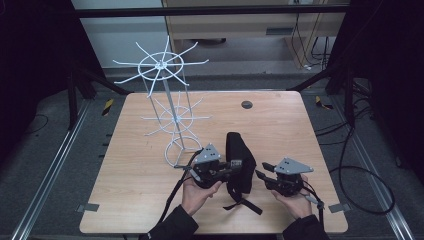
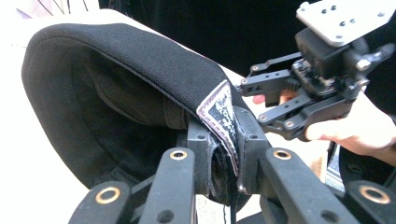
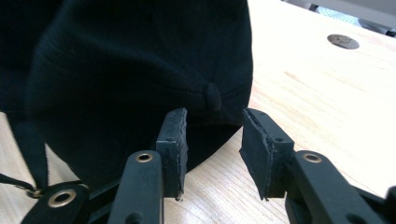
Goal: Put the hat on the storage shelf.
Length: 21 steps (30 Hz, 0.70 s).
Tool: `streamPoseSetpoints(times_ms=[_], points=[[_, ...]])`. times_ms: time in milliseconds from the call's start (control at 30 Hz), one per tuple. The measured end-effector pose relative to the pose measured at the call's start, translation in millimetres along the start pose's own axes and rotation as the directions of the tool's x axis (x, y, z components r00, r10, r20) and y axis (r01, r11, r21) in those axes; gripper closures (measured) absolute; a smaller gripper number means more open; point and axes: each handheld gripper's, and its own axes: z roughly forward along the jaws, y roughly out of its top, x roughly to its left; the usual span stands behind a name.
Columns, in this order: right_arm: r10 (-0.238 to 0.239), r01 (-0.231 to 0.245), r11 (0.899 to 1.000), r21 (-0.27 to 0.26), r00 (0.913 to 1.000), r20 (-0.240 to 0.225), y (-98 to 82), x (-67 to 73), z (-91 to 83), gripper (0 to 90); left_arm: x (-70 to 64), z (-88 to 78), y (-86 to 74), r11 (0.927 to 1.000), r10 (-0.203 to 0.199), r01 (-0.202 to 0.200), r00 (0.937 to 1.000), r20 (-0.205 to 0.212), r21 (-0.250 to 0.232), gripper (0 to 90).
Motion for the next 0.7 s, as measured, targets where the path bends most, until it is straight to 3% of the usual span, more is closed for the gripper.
streamPoseSetpoints(times_ms=[200, 433, 700], points=[[-0.022, 0.022, 1.000, 0.005, 0.9998, -0.003, 0.2, -0.7, 11.6, 60.4, 0.9, 1.3, -0.1, 0.9999, 0.013, -0.013, 0.9998, -0.013, 0.010, 78.7], [-0.027, 0.027, 1.000, 0.000, 0.9987, -0.043, 2.9, -4.7, 21.6, 61.4, 4.9, 1.0, 1.0, 0.9996, 0.017, -0.017, 0.9996, -0.023, 0.021, 78.9], [-0.068, 0.063, 0.996, -0.057, 0.9929, -0.098, 8.5, 1.7, 11.4, 58.5, 7.4, -2.9, 3.6, 0.9997, 0.013, -0.013, 0.9999, -0.007, 0.023, 79.0]])
